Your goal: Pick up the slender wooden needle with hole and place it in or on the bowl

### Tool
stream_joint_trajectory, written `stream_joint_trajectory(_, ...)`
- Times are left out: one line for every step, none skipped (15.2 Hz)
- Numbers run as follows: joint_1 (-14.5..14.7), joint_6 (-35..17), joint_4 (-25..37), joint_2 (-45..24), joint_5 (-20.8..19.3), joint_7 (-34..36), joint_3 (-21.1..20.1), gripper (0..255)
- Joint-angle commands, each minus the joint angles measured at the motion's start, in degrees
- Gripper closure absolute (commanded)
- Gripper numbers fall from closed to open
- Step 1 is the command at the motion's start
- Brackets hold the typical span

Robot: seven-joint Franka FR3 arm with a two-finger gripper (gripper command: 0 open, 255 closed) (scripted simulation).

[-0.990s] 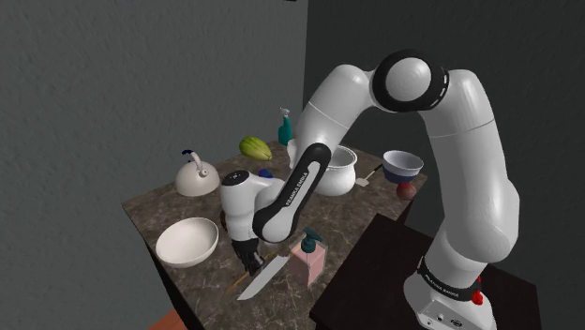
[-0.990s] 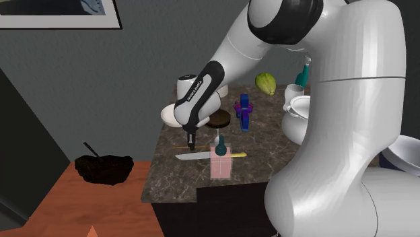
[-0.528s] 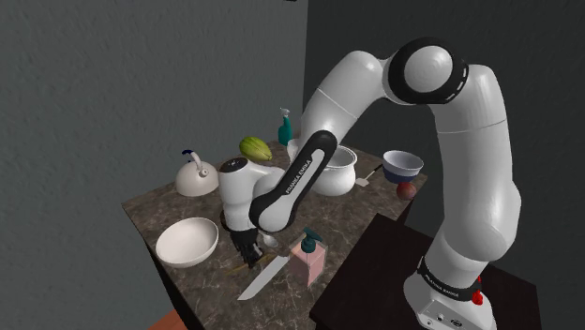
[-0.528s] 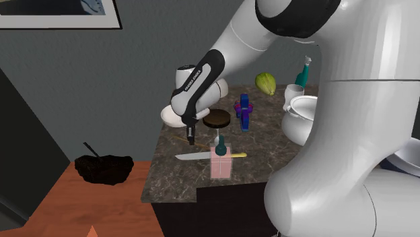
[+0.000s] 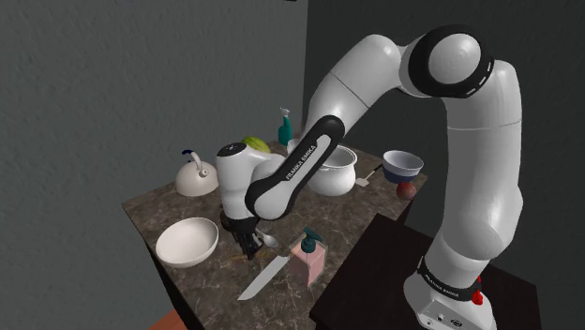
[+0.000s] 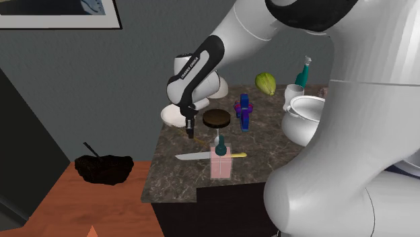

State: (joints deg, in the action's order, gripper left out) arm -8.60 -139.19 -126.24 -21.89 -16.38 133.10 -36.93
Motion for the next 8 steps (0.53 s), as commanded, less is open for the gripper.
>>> stream_joint_trajectory(-0.72, 1.09, -0.08, 1.38, 1.25, -0.85, -0.84, 255)
stream_joint_trajectory(-1.04, 1.68, -0.05, 2.06, 1.88, -1.25, -1.24, 255)
stream_joint_trajectory(-1.34, 2.27, 0.0, 2.73, 2.5, -1.65, -1.64, 255)
stream_joint_trajectory(-1.64, 2.87, 0.06, 3.4, 3.13, -2.05, -2.01, 255)
stream_joint_trajectory(-1.93, 3.47, 0.14, 4.07, 3.75, -2.45, -2.38, 255)
stream_joint_trajectory(-2.21, 4.08, 0.23, 4.74, 4.37, -2.85, -2.72, 255)
stream_joint_trajectory(-2.48, 4.7, 0.33, 5.4, 4.99, -3.25, -3.06, 255)
stream_joint_trajectory(-2.52, 4.8, 0.35, 5.51, 5.1, -3.31, -3.11, 255)
